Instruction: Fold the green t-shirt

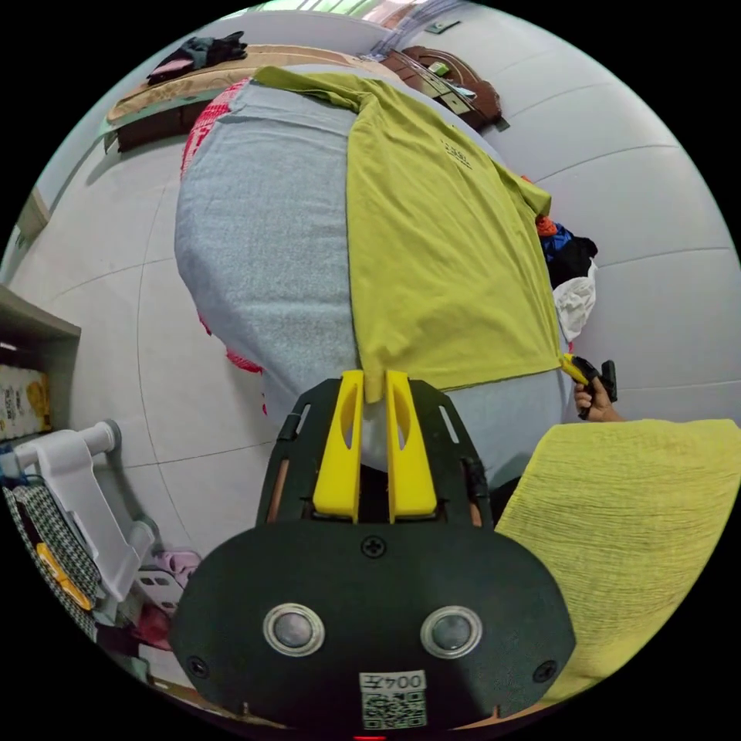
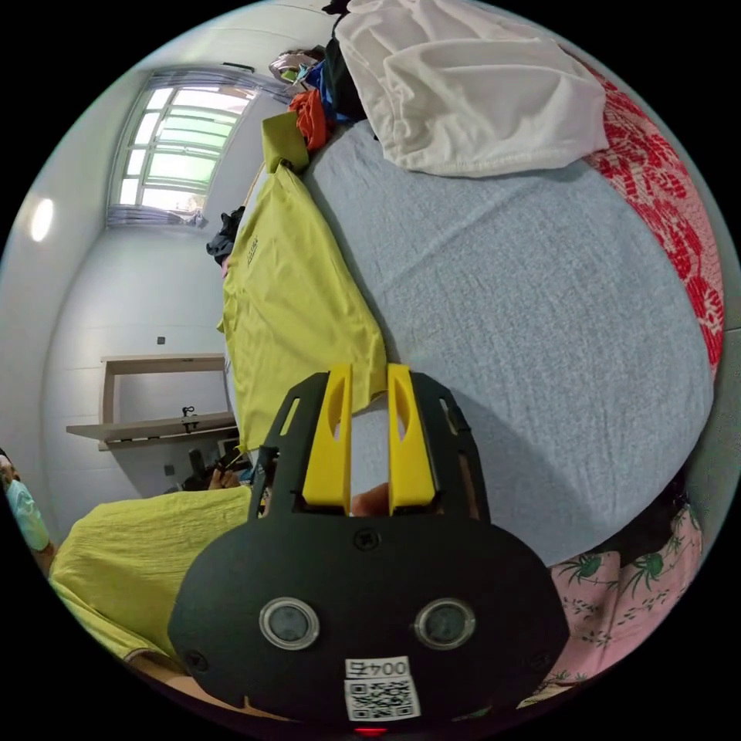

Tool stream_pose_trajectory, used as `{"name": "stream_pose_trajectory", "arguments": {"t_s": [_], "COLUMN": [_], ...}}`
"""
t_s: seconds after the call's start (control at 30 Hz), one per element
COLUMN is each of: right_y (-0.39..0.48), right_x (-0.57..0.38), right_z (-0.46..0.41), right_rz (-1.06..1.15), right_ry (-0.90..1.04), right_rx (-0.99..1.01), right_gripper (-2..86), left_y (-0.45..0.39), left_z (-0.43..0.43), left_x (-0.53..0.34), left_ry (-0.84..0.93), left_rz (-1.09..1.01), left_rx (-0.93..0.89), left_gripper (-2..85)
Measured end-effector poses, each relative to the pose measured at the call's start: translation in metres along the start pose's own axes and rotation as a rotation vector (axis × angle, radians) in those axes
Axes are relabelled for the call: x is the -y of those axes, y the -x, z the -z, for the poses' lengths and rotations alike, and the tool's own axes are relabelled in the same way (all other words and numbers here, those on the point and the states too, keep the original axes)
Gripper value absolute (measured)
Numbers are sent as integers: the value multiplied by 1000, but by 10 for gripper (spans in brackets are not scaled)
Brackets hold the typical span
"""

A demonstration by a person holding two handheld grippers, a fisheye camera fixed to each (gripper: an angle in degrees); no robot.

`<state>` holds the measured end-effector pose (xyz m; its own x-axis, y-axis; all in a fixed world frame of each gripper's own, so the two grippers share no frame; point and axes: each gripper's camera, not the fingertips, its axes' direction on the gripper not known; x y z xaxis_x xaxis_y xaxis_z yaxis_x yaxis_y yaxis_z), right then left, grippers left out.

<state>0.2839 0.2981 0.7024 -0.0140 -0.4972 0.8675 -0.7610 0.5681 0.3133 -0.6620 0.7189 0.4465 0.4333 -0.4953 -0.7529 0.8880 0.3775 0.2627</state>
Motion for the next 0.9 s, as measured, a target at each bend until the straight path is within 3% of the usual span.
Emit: {"name": "stream_pose_trajectory", "arguments": {"t_s": [0.23, 0.5, 0.9], "right_y": [45, 147, 92], "right_x": [17, 36, -30], "right_z": [18, 43, -27], "right_rz": [1, 193, 178], "right_ry": [-12, 166, 251], "right_rx": [18, -258, -356], "right_gripper": [8, 2, 1], "left_y": [-8, -49, -75], "left_z": [35, 90, 57], "left_x": [17, 28, -20], "left_ry": [35, 70, 134], "left_rz": [60, -21, -48], "left_rx": [-39, 22, 157], "left_gripper": [16, 13, 13]}}
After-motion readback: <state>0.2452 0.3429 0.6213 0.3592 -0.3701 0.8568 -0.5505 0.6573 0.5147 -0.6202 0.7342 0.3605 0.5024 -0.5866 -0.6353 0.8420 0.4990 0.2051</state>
